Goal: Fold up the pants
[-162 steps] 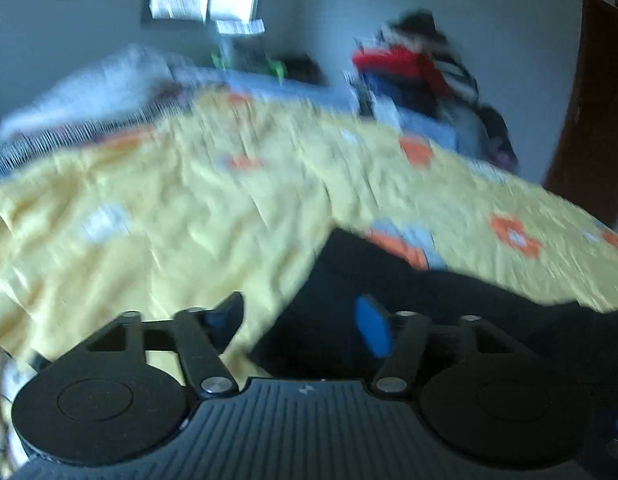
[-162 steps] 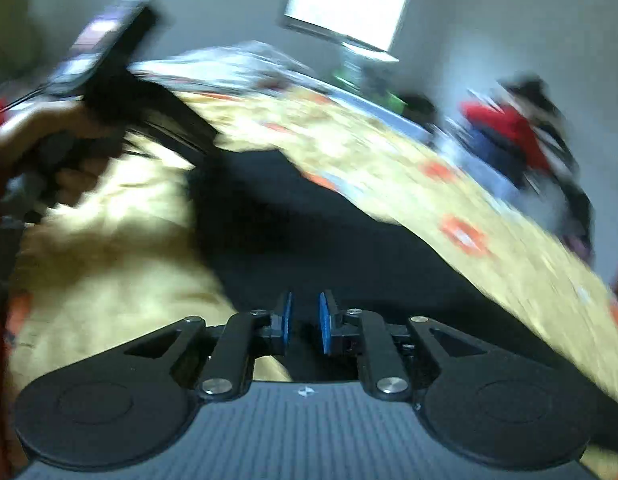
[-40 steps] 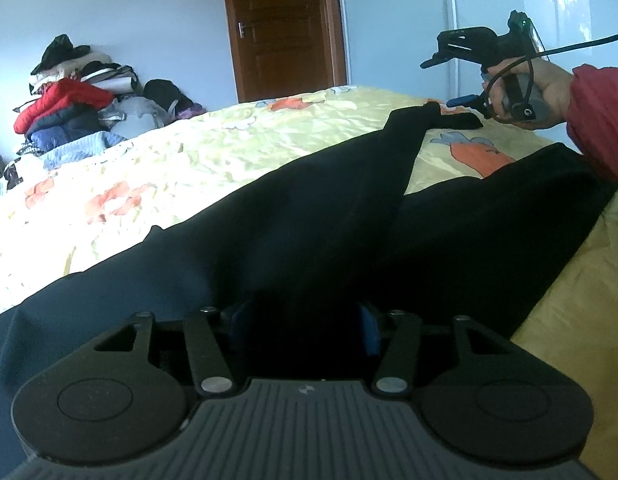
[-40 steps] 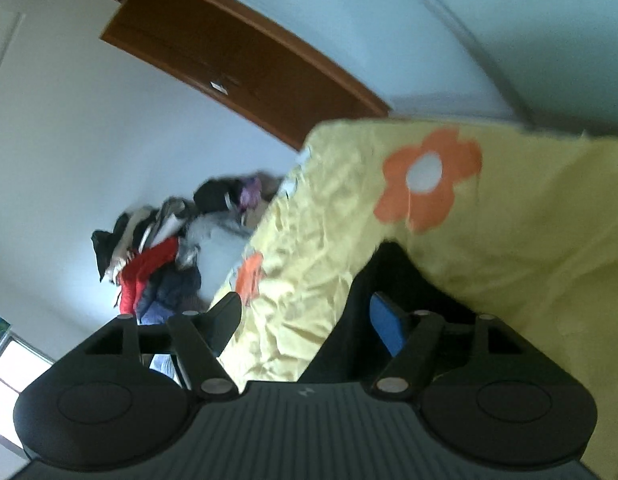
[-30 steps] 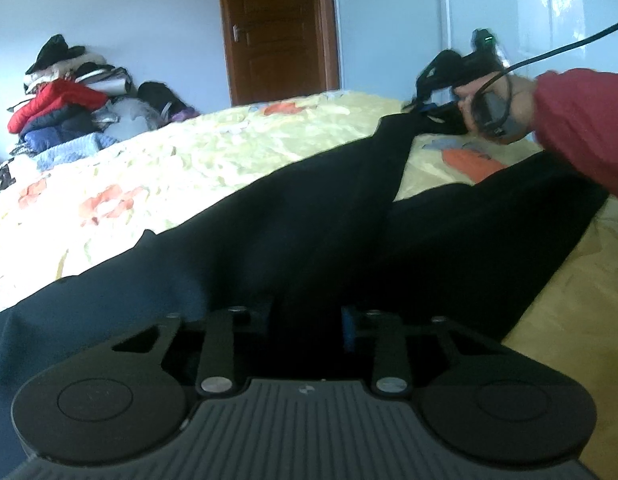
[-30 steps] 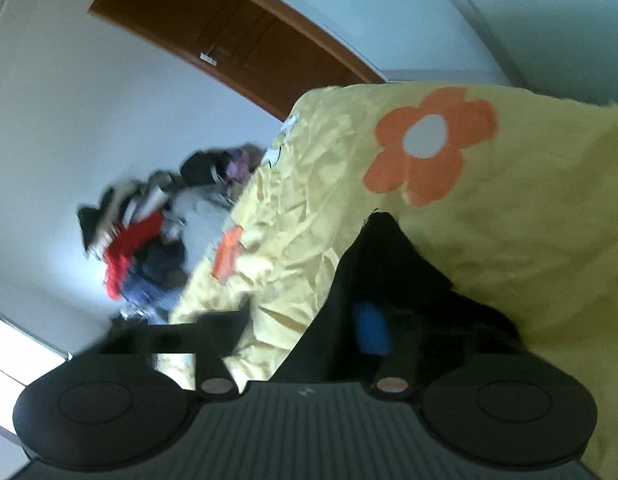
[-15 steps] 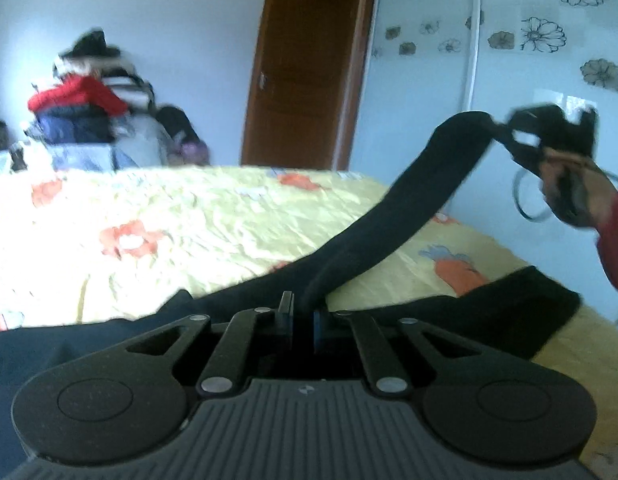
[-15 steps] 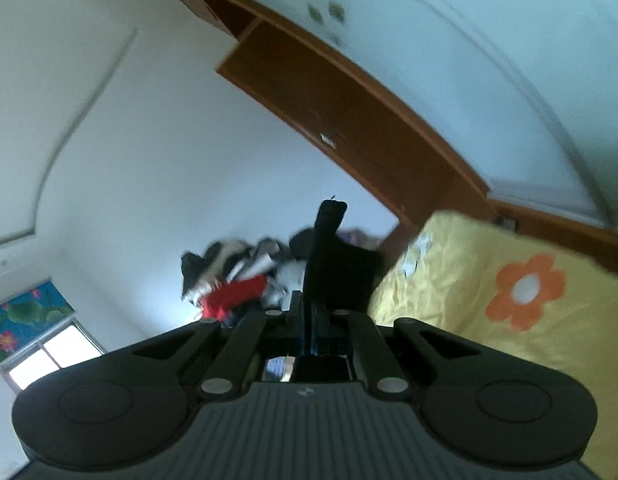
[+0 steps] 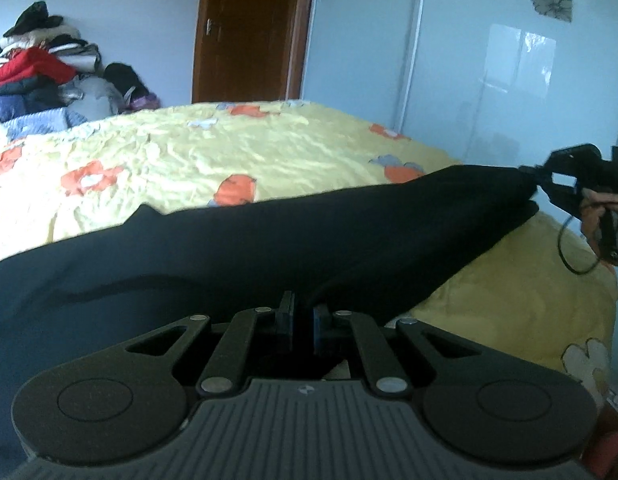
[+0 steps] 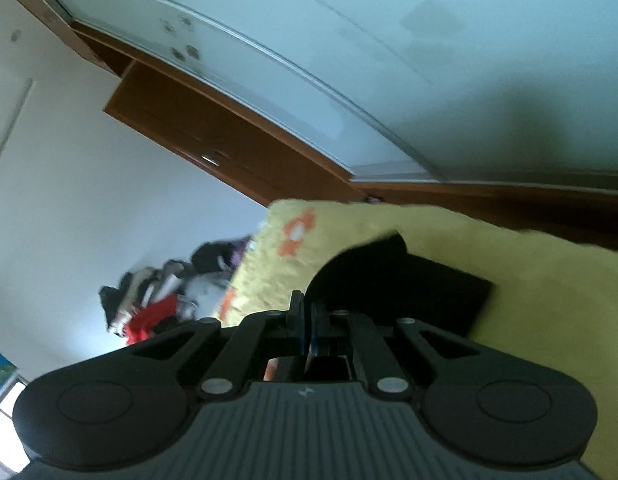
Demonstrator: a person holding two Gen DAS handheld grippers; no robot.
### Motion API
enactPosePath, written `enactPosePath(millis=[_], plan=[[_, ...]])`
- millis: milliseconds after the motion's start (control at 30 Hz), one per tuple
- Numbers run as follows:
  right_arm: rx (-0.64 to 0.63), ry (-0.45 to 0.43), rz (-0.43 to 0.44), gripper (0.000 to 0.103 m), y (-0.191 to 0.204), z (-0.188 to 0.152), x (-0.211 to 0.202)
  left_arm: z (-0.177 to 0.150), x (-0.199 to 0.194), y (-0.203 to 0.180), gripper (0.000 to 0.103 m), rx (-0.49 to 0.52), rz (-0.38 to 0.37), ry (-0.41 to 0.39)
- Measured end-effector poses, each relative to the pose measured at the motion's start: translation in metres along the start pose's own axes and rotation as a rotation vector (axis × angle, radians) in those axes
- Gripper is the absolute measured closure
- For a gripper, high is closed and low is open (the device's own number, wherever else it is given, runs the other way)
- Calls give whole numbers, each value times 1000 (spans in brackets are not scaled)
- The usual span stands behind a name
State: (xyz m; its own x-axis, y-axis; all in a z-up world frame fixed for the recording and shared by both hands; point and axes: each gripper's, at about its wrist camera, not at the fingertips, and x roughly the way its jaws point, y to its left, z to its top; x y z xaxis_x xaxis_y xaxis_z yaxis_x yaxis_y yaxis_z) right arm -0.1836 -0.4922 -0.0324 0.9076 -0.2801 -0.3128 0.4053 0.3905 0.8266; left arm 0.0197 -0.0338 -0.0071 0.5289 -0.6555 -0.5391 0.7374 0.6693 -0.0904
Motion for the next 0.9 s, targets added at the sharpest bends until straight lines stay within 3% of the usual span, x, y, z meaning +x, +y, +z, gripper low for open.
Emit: enactPosePath(millis=[167,300,367,433,500,567,700,800,833,867,900], plan=[[-57,52,-88,98,-9,-7,-3,-8,0,4,92,0,15,36],[-89,60,-174,90,-13,-8,-17,-4,-7,2,73,-7,13,48],[-115,-28,-216,84,-7,-2,-31,1,-15,-2,43,6,21,31],[-226,-162,-284,80,10,2,-43,8,-25,-6,33,14,26,-8],[-394,-189,-288,80,31,9,-39,17,-30,-10,31,28,34,-35],[-549,-87,-271,75,52,16,-16,27,-28,-13,28,38,45,-51],[-696,142,-253,46,65,20,41,38,-7,-18,27,46,94,-46],[-822,297,-338,45,60,8,77,38,11,-20,27,35,101,-8],[-901,315,-395,45,60,2,90,37,16,-21,27,36,99,2],[-977,288,-430,37,62,-4,94,35,19,-21,27,40,99,10],[-1045,226,-496,23,63,-3,99,33,22,-22,27,49,106,17]])
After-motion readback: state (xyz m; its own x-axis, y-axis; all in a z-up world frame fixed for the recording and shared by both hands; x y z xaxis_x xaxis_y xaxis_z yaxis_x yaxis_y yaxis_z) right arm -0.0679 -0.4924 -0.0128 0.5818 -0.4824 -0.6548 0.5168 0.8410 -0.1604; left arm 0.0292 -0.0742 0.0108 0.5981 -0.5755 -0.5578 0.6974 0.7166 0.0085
